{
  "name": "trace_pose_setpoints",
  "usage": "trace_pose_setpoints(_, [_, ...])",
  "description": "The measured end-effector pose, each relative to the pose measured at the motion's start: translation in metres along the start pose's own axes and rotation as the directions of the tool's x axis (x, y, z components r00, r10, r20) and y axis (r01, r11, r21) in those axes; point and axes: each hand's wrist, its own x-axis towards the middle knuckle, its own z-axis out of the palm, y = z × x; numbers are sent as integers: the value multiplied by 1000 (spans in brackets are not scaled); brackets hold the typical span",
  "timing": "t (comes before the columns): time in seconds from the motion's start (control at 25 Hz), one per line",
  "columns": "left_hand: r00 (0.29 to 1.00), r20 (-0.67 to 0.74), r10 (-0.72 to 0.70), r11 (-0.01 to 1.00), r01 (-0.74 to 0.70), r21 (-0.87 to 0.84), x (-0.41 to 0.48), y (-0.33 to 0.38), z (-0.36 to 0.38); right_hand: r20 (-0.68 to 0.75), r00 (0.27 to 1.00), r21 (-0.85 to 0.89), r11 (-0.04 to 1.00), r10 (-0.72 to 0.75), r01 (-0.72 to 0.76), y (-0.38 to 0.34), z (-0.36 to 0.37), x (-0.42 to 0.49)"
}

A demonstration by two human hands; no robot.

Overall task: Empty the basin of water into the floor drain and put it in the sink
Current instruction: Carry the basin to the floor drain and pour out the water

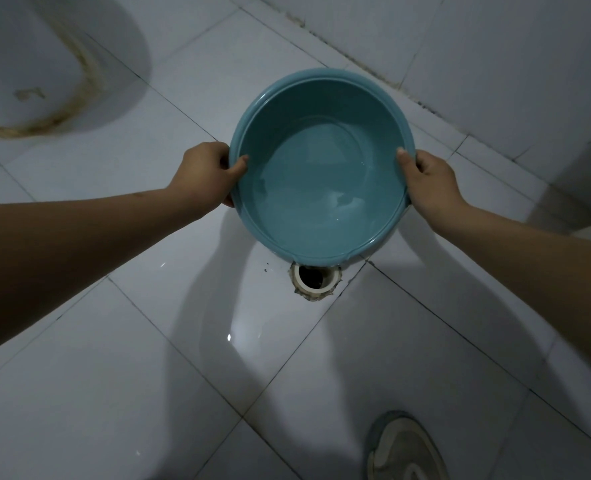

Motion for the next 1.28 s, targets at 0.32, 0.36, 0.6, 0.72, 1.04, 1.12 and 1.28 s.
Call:
trace_pose_setpoints(0.32, [1000,1,-8,1000,8,-25,-1,-5,2,34,999,-6,1000,-15,15,2,0,-2])
trace_pose_setpoints(0.36, [1000,3,-5,1000,5,-20,-1,-4,2,35,999,-7,1000,-17,17,3,0,-2])
trace_pose_setpoints(0.6, [1000,5,5,1000,-5,-1,-2,-3,3,38,999,1,1000,-8,8,5,-2,-1])
trace_pose_setpoints(0.72, [1000,3,12,1000,-12,3,-3,-3,3,41,999,4,1000,-8,8,7,-2,-1])
trace_pose_setpoints(1.04, [1000,1,30,999,-30,17,-3,-2,2,37,999,12,1000,-8,8,8,-2,-1])
trace_pose_setpoints(1.12, [1000,-2,31,1000,-31,0,-3,-2,2,37,999,19,1000,-10,10,8,-2,0])
trace_pose_setpoints(1.28, [1000,-11,27,1000,-27,-11,-2,-3,0,43,999,20,1000,-18,18,10,-2,0])
